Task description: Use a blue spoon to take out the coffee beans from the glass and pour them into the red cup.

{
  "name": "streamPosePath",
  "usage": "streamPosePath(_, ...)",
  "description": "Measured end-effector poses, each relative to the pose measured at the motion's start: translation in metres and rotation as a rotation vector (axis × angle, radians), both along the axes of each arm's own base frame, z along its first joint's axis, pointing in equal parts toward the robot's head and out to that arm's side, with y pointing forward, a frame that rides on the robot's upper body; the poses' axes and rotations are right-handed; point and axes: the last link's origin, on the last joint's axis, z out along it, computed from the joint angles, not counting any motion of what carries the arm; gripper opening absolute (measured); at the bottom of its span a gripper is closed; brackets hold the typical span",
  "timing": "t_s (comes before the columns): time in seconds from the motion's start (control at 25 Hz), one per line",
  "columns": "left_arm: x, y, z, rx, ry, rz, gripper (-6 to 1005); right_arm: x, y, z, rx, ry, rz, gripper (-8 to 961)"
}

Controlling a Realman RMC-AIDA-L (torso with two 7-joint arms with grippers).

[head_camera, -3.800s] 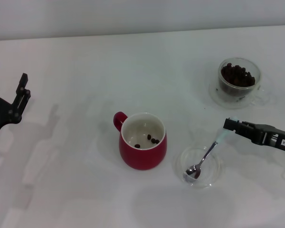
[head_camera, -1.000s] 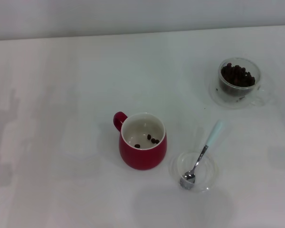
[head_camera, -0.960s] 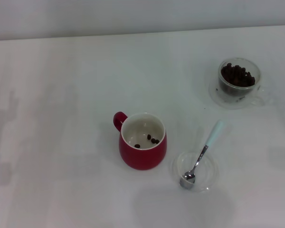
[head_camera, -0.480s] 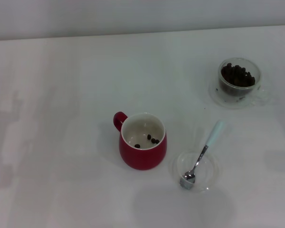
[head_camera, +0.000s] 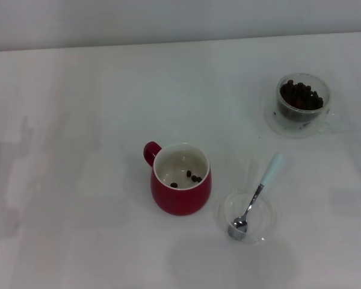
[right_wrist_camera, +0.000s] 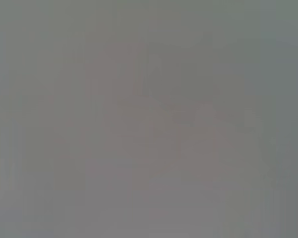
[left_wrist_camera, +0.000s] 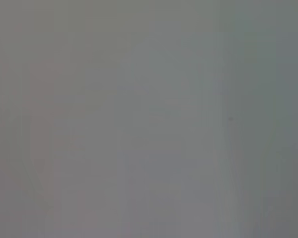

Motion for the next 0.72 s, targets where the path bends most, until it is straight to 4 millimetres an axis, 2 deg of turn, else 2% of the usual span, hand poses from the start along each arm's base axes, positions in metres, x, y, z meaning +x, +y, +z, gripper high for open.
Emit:
streamPosePath(0.28, 0.0007, -0.0015, -0.0011, -0.011, 0.009, -0.012, 680, -0.0052, -0.0004, -0.0027, 0.008, 0.012, 0.030, 552)
streamPosePath(0.48, 0.0011, -0.0017, -0.0010, -0.010, 0.010, -0.015, 680, -0.0053, -0.0011, -0.0040, 0.008, 0.012, 0.029, 721)
streamPosePath(0.72, 0.0012, -0.0018, -0.0015, -0.011, 0.008, -0.015, 681, -0.0057, -0.0005, -0.0040, 0.007, -0.005, 0.028, 720)
